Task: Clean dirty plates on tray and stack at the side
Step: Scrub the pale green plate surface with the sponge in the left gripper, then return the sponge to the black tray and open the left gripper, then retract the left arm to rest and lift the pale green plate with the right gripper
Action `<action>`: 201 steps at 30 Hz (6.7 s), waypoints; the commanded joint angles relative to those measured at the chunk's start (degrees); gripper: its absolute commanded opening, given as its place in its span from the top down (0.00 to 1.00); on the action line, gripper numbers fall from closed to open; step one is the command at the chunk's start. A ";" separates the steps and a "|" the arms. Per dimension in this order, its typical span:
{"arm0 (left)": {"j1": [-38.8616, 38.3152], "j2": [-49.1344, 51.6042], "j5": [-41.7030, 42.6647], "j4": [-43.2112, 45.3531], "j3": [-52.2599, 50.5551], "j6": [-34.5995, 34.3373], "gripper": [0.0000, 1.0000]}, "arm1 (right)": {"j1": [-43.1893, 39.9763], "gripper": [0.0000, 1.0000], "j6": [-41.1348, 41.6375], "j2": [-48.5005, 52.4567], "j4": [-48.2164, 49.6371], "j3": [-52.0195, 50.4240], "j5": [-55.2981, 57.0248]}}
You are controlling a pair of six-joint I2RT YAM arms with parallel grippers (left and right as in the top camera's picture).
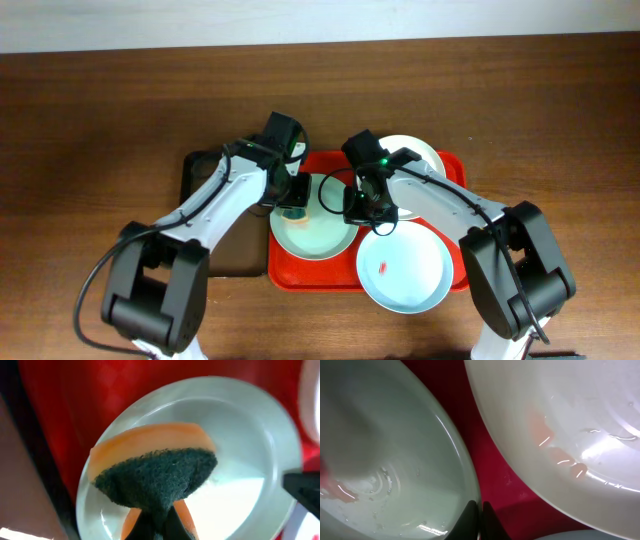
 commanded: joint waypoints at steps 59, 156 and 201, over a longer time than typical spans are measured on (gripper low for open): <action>11.85 -3.61 -8.00 -6.05 -7.76 3.58 1.00 | 1.07 0.96 -0.68 0.35 1.07 0.04 -1.84; 14.25 -18.25 -12.70 -1.33 -21.05 -2.38 1.00 | 1.07 0.96 -0.66 0.35 1.57 0.04 -1.86; 26.23 -43.30 -6.91 -14.80 -3.54 -5.25 0.01 | 1.09 0.71 -0.46 0.37 1.51 0.02 -0.31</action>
